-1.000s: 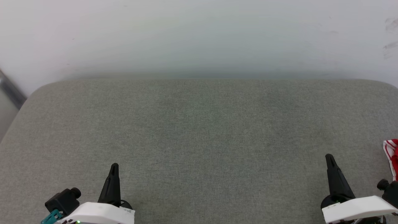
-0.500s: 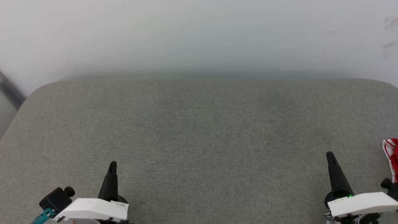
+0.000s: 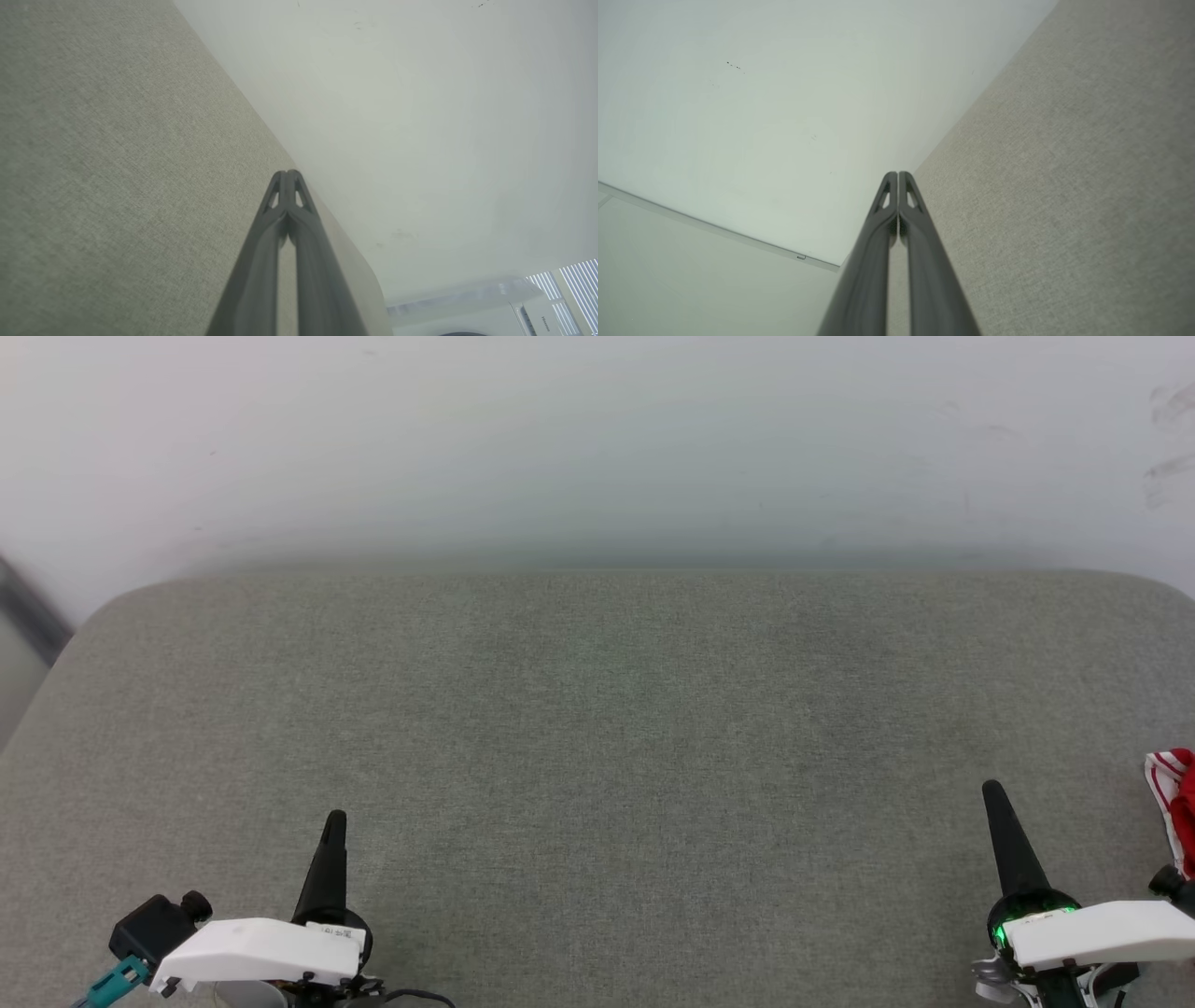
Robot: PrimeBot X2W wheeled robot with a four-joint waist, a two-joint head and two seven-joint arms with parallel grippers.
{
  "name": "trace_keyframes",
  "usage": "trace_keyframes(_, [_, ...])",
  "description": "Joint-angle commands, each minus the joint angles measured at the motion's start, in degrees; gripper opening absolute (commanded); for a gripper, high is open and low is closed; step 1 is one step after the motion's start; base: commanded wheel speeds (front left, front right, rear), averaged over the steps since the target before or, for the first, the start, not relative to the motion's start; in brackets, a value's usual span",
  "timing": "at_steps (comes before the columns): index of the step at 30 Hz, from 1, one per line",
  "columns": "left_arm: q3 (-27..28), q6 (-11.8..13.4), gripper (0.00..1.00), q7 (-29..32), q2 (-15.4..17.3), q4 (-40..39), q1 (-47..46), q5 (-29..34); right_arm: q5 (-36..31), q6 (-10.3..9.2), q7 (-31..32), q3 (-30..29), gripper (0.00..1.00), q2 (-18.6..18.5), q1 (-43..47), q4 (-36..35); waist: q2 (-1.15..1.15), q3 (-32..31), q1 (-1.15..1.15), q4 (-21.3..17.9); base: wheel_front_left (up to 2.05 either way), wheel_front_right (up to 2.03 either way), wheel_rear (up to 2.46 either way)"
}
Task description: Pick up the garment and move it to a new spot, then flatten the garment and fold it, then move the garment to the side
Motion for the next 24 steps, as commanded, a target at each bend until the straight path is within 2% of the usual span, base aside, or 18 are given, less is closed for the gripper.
trace_keyframes(1, [0.37,-0.29,0.0,0.49,0.29,-0.23,-1.29,-1.65,1.78,0.0,0.45,-0.18,0.0,-0.46,-1.33,-0.17,0.0,0.01,0.0,-0.02,0.0,0.0,0.0])
trace_keyframes(24, [1.81,-0.83,0.0,3.8,0.26,1.27,-3.0,-13.71,13.71,-0.01,3.09,-1.04,0.0,-0.37,-3.1,1.85,0.0,0.13,0.0,-0.37,0.0,0.0,0.0])
